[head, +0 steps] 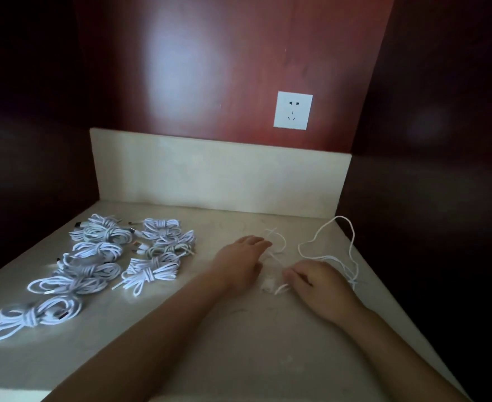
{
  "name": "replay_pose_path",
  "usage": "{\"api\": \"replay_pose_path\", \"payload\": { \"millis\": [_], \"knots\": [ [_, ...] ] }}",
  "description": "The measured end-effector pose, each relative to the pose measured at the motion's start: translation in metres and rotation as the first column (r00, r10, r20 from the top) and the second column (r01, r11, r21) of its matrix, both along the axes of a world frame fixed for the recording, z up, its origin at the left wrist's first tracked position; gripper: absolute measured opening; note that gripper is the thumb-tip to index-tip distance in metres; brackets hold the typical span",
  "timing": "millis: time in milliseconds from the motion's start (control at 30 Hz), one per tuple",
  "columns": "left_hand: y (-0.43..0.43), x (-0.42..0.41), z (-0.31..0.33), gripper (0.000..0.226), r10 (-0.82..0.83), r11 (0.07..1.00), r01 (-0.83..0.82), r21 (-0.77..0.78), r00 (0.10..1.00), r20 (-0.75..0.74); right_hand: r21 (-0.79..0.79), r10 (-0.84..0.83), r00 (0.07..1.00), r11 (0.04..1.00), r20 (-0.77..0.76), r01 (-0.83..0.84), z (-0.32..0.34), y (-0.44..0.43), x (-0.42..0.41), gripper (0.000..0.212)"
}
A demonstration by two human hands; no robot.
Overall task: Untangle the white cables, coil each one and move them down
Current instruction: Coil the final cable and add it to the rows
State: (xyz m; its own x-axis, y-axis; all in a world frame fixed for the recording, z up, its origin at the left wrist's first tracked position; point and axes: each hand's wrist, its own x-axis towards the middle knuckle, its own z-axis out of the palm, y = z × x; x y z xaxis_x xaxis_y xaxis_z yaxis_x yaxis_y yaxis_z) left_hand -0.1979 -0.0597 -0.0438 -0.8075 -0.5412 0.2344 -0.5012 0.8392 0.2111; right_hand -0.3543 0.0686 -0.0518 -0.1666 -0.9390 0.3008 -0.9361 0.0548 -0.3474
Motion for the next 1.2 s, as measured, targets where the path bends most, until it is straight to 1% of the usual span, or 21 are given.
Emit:
{"api": "replay_pose_path", "payload": {
  "millis": [100, 133, 200, 233, 267, 333, 400, 467, 500, 567, 633, 700, 767, 833, 900, 967, 1033, 1067, 1133, 1200],
  "knots": [
    [-0.003, -0.009, -0.005, 0.041, -0.005, 1.0, 0.005, 0.006, 0.999, -0.033, -0.007, -0.13, 0.99, 0.992, -0.046, 0.129, 0.008, 0.001, -0.007, 0.044],
    [-0.003, -0.01, -0.006, 0.037, -0.006, 1.0, 0.007, 0.01, 0.998, -0.064, 0.004, -0.175, 0.982, 0.984, -0.071, 0.175, 0.011, -0.001, -0.008, 0.041],
    [-0.005, -0.01, -0.008, 0.029, -0.007, 0.999, 0.012, 0.035, 0.989, -0.147, 0.037, -0.238, 0.968, 0.97, -0.082, 0.242, 0.015, -0.008, -0.008, 0.025],
    [-0.007, -0.01, -0.008, 0.026, -0.008, 0.999, 0.016, 0.042, 0.982, -0.186, 0.058, -0.251, 0.966, 0.965, -0.06, 0.254, 0.017, -0.013, -0.007, 0.014],
    [-0.009, -0.009, -0.009, 0.025, -0.008, 0.999, 0.019, 0.049, 0.976, -0.217, 0.091, -0.25, 0.968, 0.964, -0.02, 0.251, 0.019, -0.018, -0.005, 0.008],
    [-0.013, -0.006, -0.01, 0.024, 0.006, 0.996, 0.015, 0.085, 0.97, -0.243, 0.157, -0.22, 0.972, 0.966, 0.088, 0.204, 0.021, -0.032, -0.001, 0.022],
    [-0.017, -0.003, -0.01, 0.019, 0.039, 0.992, -0.006, 0.125, 0.964, -0.262, 0.18, -0.18, 0.969, 0.972, 0.167, 0.149, 0.024, -0.046, 0.005, 0.02],
    [-0.023, 0.0, -0.009, 0.008, 0.085, 0.99, -0.045, 0.134, 0.946, -0.313, 0.12, -0.125, 0.965, 0.988, 0.229, 0.099, 0.022, -0.059, 0.011, 0.016],
    [-0.025, 0.002, -0.008, 0.006, 0.106, 0.987, -0.057, 0.149, 0.932, -0.348, 0.07, -0.091, 0.962, 0.995, 0.256, 0.076, 0.02, -0.064, 0.013, 0.016],
    [-0.03, 0.007, -0.005, 0.015, 0.121, 0.98, -0.04, 0.193, 0.897, -0.426, -0.029, -0.012, 0.939, 0.999, 0.345, 0.024, 0.012, -0.071, 0.017, 0.016],
    [-0.031, 0.008, -0.003, 0.016, 0.087, 0.985, -0.002, 0.173, 0.87, -0.485, -0.114, 0.063, 0.894, 0.993, 0.443, -0.014, 0.008, -0.071, 0.021, 0.017],
    [-0.031, 0.005, -0.003, 0.009, 0.029, 0.99, 0.052, 0.134, 0.84, -0.542, -0.218, 0.13, 0.836, 0.976, 0.533, -0.013, 0.009, -0.068, 0.022, 0.018],
    [-0.026, 0.0, -0.003, 0.007, -0.014, 0.977, 0.141, 0.157, 0.788, -0.616, -0.332, 0.203, 0.798, 0.943, 0.568, -0.004, 0.013, -0.064, 0.022, 0.02],
    [-0.021, -0.003, -0.003, 0.008, -0.021, 0.954, 0.214, 0.21, 0.747, -0.665, -0.403, 0.272, 0.771, 0.915, 0.576, -0.023, 0.017, -0.061, 0.024, 0.029],
    [-0.016, -0.002, -0.001, 0.009, 0.03, 0.924, 0.23, 0.307, 0.755, -0.655, -0.424, 0.302, 0.751, 0.905, 0.587, -0.033, 0.016, -0.061, 0.027, 0.034],
    [-0.014, 0.001, -0.002, 0.018, 0.053, 0.9, 0.225, 0.373, 0.794, -0.606, -0.434, 0.282, 0.754, 0.901, 0.594, 0.005, 0.015, -0.063, 0.028, 0.028],
    [-0.014, 0.005, -0.002, 0.029, 0.033, 0.901, 0.21, 0.38, 0.84, -0.542, -0.448, 0.235, 0.751, 0.889, 0.617, 0.09, 0.013, -0.064, 0.024, 0.021],
    [-0.015, 0.006, -0.002, 0.03, 0.028, 0.911, 0.19, 0.367, 0.858, -0.513, -0.45, 0.207, 0.749, 0.883, 0.629, 0.133, 0.01, -0.065, 0.02, 0.019],
    [-0.018, 0.008, 0.001, 0.018, 0.077, 0.946, 0.091, 0.312, 0.871, -0.485, -0.433, 0.112, 0.781, 0.875, 0.614, 0.215, 0.005, -0.065, 0.009, 0.019],
    [-0.023, 0.011, 0.004, 0.003, 0.2, 0.952, -0.042, 0.302, 0.833, -0.516, -0.372, -0.045, 0.841, 0.883, 0.539, 0.286, 0.0, -0.064, -0.001, 0.024]
  ]
}}
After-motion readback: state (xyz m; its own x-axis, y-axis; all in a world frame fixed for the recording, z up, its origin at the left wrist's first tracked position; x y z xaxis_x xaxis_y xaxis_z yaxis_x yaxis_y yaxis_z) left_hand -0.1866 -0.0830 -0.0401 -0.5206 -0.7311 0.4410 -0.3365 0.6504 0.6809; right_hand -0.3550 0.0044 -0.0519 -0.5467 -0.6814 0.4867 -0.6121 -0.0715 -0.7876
